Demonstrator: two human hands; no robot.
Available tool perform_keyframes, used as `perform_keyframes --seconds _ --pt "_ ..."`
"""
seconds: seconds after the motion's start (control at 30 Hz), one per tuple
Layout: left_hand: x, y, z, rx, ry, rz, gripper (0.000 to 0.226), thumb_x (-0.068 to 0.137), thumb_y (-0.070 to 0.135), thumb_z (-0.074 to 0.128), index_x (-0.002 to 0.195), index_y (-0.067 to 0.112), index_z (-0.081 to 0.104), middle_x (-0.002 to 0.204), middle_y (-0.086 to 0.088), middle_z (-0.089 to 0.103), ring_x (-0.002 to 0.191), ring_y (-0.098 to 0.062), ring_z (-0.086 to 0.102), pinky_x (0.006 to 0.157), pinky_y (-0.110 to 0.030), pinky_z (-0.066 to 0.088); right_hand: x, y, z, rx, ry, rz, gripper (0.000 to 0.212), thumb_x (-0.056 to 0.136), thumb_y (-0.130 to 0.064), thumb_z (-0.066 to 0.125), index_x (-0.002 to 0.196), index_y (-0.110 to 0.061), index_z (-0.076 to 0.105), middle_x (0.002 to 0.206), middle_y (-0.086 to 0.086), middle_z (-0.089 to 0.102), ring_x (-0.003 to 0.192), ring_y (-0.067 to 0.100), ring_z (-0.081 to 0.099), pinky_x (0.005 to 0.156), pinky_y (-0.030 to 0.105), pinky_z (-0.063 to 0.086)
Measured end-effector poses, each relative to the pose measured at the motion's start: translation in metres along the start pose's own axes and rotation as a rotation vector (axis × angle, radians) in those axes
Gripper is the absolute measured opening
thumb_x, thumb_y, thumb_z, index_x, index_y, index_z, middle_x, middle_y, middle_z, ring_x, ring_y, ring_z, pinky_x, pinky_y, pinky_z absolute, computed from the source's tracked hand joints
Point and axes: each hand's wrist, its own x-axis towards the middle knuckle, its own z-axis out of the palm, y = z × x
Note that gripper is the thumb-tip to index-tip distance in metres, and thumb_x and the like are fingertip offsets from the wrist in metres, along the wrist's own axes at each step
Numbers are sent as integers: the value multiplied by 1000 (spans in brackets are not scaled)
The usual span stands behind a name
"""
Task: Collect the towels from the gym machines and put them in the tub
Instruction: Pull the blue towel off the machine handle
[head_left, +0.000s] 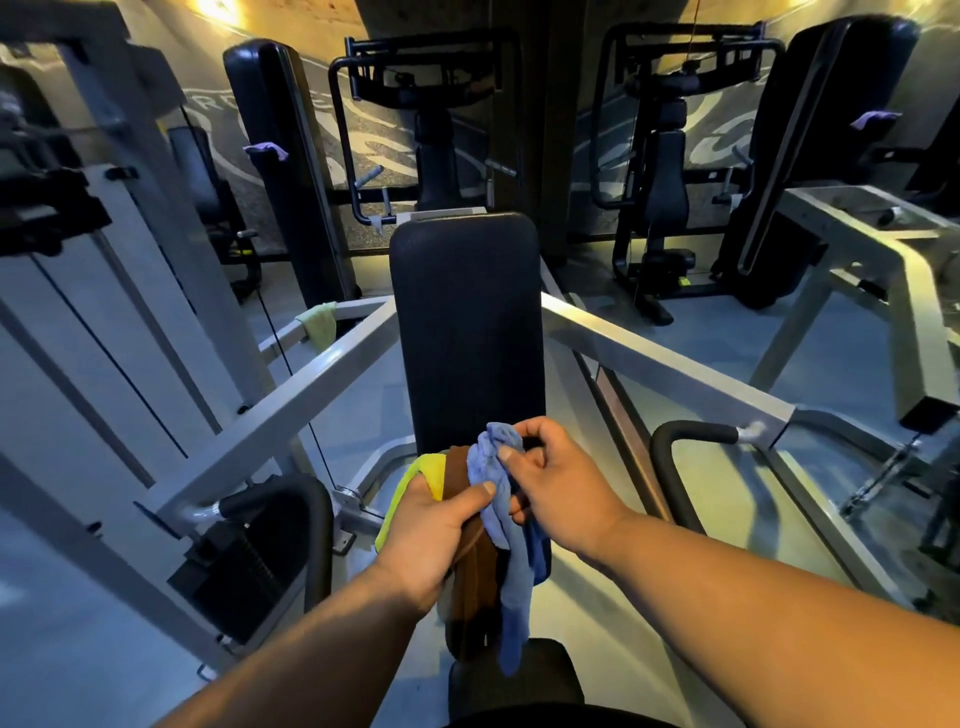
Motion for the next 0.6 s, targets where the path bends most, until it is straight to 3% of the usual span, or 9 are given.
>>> perform_keyframes --seconds 0.17,0.3,0.4,0.47,0.53,0.6 --pt "-5 -5 29 -8 116 35 23 99 2 72 116 15 80 112 -15 85 109 -35 81 102 -53 61 -8 -2 -35 -7 -129 -7 20 105 -17 54 123 -24 59 72 6 66 66 20 61 64 31 56" --pt "-13 -13 47 -46 232 21 22 98 4 73 116 15 78 106 -11 87 102 -28 83 95 -47 63 -11 15 -60 -59 -92 -3 26 101 -14 55 122 -29 60 80 0 69 72 14 65 64 26 52" --pt "-23 -20 53 -109 286 15 25 99 1 70 122 9 76 111 -16 85 102 -29 81 86 -41 62 -11 32 -69 -111 -138 118 33 97 -32 63 127 -35 53 99 -1 76 92 13 74 84 32 59" --pt "-33 -24 55 -127 299 18 23 100 -2 65 118 8 77 106 -15 85 98 -28 81 79 -35 62 -16 39 -68 -88 -218 190 32 93 -43 64 123 -34 57 103 -1 77 96 14 74 91 37 59" --pt "-45 -29 57 -110 316 11 23 101 -3 62 111 10 78 97 -12 85 88 -22 80 69 -29 62 -21 41 -64 -94 -290 182 22 95 -42 62 108 -25 65 86 -1 74 79 14 69 78 37 56" --pt "-58 -38 56 -102 379 -8 22 101 -3 61 106 9 78 95 -15 84 87 -25 78 71 -32 61 -28 45 -58 -75 -345 165 23 99 -33 60 100 -11 65 74 5 63 67 18 56 68 40 47"
